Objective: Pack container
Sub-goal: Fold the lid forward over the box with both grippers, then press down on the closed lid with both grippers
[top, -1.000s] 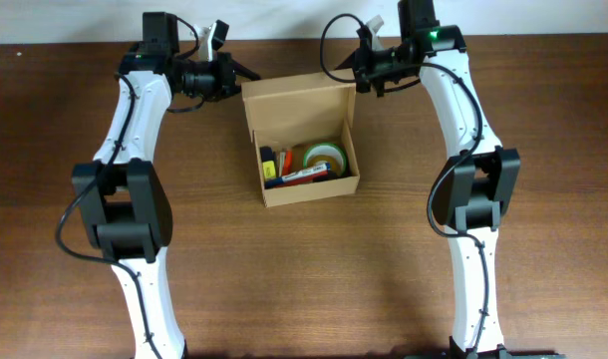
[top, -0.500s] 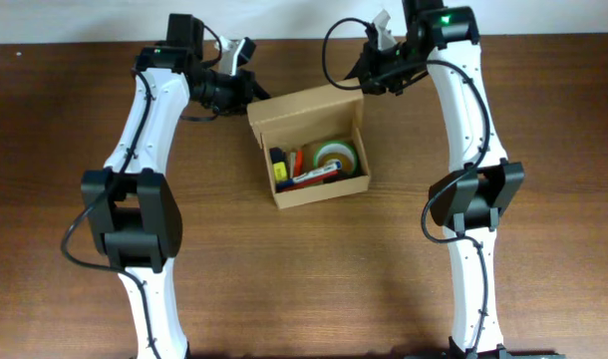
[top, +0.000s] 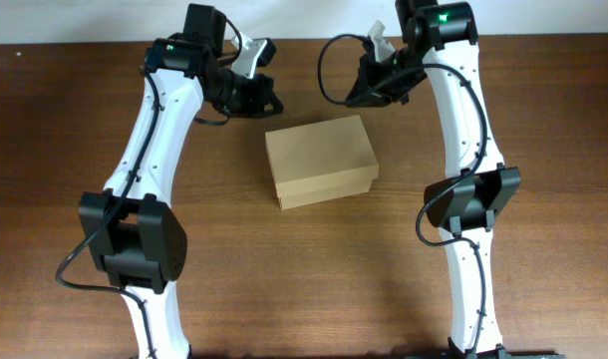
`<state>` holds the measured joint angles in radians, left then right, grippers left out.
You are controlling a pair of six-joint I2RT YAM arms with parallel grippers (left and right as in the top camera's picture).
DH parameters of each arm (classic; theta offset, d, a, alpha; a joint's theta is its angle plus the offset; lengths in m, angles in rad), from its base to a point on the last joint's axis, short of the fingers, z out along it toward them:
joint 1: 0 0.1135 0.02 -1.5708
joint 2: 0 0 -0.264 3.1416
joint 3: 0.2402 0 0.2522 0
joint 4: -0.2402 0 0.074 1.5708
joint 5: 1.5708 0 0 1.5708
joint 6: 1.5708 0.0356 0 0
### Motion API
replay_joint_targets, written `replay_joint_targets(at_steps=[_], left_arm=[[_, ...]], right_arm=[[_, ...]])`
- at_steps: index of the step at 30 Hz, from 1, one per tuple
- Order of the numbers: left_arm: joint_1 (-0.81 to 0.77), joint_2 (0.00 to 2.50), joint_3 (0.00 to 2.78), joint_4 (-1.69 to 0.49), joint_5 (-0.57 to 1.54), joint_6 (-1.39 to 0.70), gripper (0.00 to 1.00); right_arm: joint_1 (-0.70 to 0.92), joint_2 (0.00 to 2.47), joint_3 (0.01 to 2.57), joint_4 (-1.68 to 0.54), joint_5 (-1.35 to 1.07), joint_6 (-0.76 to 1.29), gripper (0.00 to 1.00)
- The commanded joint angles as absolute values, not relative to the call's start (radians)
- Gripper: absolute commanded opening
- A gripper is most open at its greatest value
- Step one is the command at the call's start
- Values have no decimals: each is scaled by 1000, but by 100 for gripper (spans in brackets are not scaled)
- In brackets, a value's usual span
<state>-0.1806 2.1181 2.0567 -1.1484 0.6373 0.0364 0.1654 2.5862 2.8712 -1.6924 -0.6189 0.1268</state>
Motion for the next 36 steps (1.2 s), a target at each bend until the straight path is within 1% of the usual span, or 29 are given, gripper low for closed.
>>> replay_joint_targets(at_steps=[1,5,10,14,19,23,28,32,36], left_arm=[[-198,2053,2065,-1161,543,66,2],[-257,1987,2065,-1191,338,85,2],[-350,1913,2065,-1216,183,110,2],[-406,1870,2064,-1232,131,110,2],[-445,1851,2060,-1250,52,109,2],[-445,1851,2012,-1245,39,107,2],[-445,1832,1847,-1177,37,106,2],[-445,1823,1728,-1116,38,98,2],[-444,1823,1650,-1072,56,91,2]], right_arm=[[185,2529,2895,-1699,-502,82,4],[204,2462,2895,-1699,-430,101,4],[251,2360,2866,-1699,-299,149,4],[323,2261,2743,-1699,-56,174,4],[360,2218,2624,-1699,-49,162,4],[352,2180,2479,-1699,-40,161,4],[326,2148,2273,-1699,-28,155,4],[319,2148,2189,-1695,-28,146,4],[319,2148,2165,-1676,-29,138,4]])
